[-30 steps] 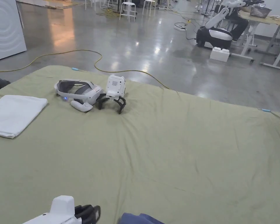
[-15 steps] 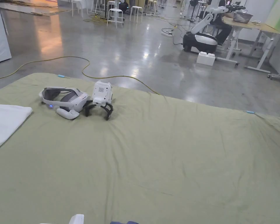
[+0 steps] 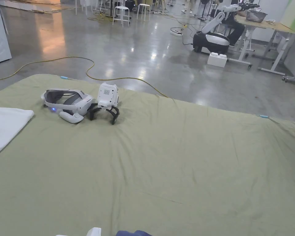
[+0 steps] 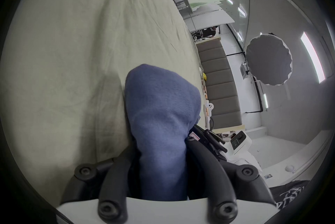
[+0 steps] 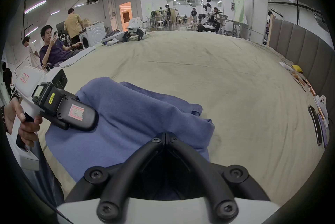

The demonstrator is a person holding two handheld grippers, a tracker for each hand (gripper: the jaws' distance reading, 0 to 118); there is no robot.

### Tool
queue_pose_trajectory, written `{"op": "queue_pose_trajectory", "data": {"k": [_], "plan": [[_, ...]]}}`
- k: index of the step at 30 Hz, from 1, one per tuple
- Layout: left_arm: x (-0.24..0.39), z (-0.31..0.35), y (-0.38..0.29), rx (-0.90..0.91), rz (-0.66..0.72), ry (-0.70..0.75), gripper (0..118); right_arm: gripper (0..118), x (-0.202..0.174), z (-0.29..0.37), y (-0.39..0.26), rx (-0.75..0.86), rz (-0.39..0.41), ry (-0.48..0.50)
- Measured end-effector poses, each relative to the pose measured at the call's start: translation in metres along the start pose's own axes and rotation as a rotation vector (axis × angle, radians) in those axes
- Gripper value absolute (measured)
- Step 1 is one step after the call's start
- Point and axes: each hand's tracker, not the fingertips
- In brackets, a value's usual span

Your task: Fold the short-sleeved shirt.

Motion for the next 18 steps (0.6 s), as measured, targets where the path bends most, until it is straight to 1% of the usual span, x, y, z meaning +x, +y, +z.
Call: {"op": "queue_pose_trajectory", "data": {"k": [3,4,6,7,9,13,16,18], "plan": [[0.014,0.012,0.001,0.002,-0.008,0.005,18,0,-0.006,0.007,0.006,0.019,0.065,-0.006],[0.022,0.019,0.001,0.018,-0.048,0.008,18,0,-0.008,0.011,0.010,0.043,0.113,-0.018],[0.033,0.038,0.007,0.026,-0.059,0.011,18,0,-0.008,0.018,0.022,0.083,0.142,-0.042],[0.039,0.053,0.011,0.039,-0.074,0.023,18,0,-0.004,0.022,0.031,0.098,0.125,-0.031],[0.048,0.084,0.021,0.052,-0.098,0.045,18,0,0.003,0.028,0.047,0.146,0.111,-0.047],[0.055,0.165,0.048,0.082,-0.150,0.158,18,0,0.030,0.048,0.098,0.259,0.119,-0.095],[0.044,0.223,0.070,0.113,-0.109,0.250,18,0,0.050,0.062,0.128,0.329,0.123,-0.120],[0.035,0.259,0.084,0.147,-0.087,0.337,18,0,0.064,0.072,0.147,0.368,0.129,-0.164]]}}
